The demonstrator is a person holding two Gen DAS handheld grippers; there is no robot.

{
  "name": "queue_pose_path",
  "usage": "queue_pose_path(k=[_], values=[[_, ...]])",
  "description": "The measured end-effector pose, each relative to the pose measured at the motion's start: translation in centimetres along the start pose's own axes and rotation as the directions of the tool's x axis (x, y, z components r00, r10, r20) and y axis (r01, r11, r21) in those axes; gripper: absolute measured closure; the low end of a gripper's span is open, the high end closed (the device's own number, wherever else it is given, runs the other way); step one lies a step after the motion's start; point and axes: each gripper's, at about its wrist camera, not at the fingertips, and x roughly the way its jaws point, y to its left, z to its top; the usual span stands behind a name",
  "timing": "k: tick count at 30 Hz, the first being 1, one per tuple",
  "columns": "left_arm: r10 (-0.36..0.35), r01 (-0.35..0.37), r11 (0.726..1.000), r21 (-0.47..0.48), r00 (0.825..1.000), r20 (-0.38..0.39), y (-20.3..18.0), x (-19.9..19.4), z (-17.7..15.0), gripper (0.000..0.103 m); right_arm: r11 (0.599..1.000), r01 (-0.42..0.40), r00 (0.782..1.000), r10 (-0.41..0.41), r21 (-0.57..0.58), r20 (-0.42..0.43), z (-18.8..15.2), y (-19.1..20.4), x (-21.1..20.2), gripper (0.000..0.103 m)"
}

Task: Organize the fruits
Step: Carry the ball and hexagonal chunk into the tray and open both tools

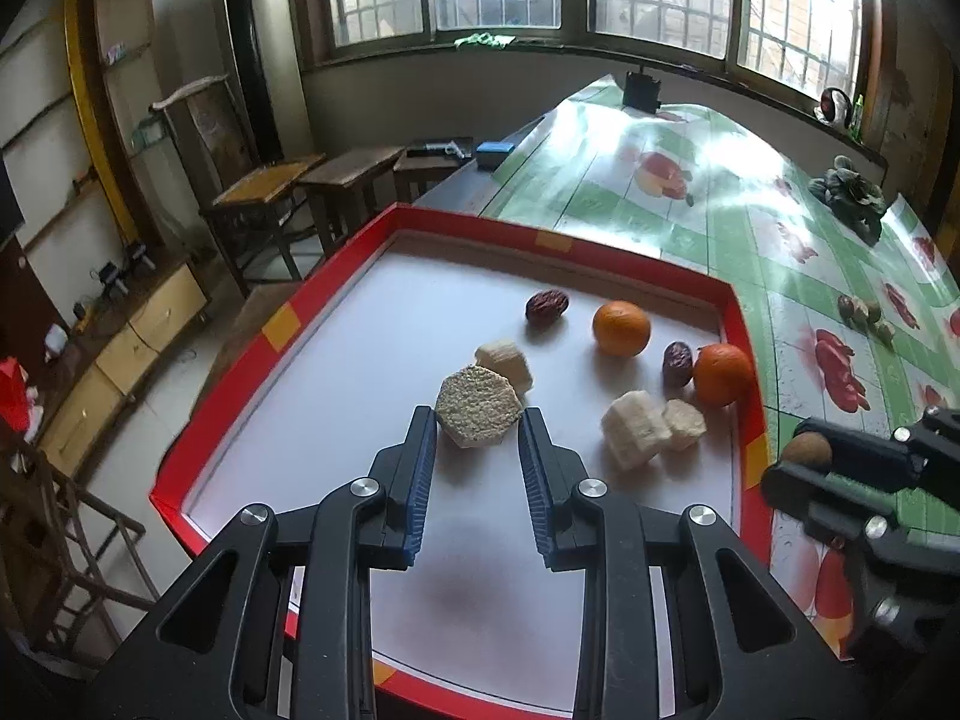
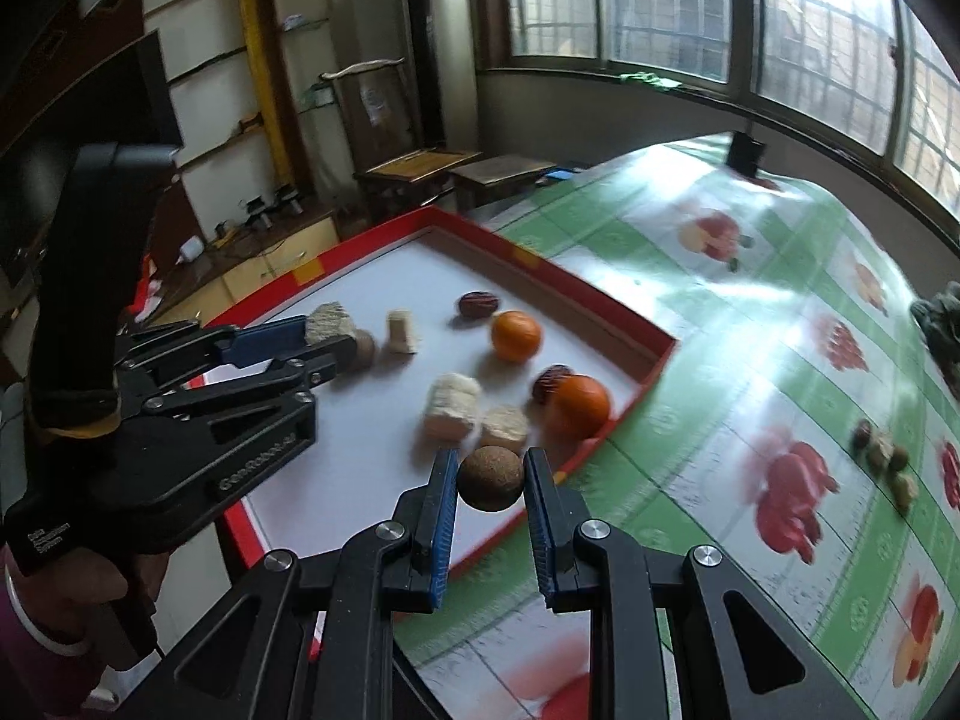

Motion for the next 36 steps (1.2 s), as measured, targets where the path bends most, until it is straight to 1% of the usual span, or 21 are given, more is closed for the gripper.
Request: queue_pose_path(k=[5, 10, 20, 24, 26, 29, 34, 36], values=[[-0.008, 0.008, 1.000, -0.015, 1.000, -0.014, 0.4, 0.8, -0.2, 0.076, 0.999, -0.026, 0.999, 0.024, -0.039, -0.036, 0.1, 1.5, 1.7, 0.082], [-0.007, 0.007, 1.000, -0.025, 1.000, -0.015, 0.7, 1.1, -0.1, 0.076, 0.998, -0.037, 0.997, 0.034, -0.053, -0.070, 0.0, 1.9, 3.3, 0.082], [0.000, -0.001, 1.000, -0.024, 1.000, -0.013, 0.9, 1.3, 0.0, 0.076, 0.998, -0.043, 0.995, 0.038, -0.054, -0.090, 0.2, 1.8, 4.5, 0.082], [-0.015, 0.014, 0.999, -0.046, 1.000, -0.021, 1.1, 1.5, 0.1, 0.076, 0.997, -0.055, 0.993, 0.048, -0.061, -0.108, 0.1, 2.1, 5.3, 0.082], [-0.023, 0.022, 0.999, -0.042, 0.999, -0.026, 1.1, 1.6, 0.2, 0.075, 0.996, -0.057, 0.993, 0.050, -0.064, -0.106, 0.0, 2.1, 5.7, 0.082], [-0.022, 0.020, 0.999, -0.050, 0.999, -0.037, 1.1, 1.8, 0.2, 0.075, 0.997, -0.059, 0.993, 0.053, -0.056, -0.105, -0.2, 1.8, 6.2, 0.076], [-0.002, 0.000, 0.999, -0.048, 0.999, -0.039, 0.9, 1.7, 0.5, 0.075, 0.996, -0.081, 0.994, 0.078, -0.037, -0.079, -0.3, 1.5, 5.0, 0.069], [-0.003, 0.001, 0.999, -0.045, 1.000, -0.028, 0.6, 1.3, 0.6, 0.060, 0.997, -0.078, 0.995, 0.076, -0.022, -0.062, -0.3, 1.1, 4.2, 0.068]])
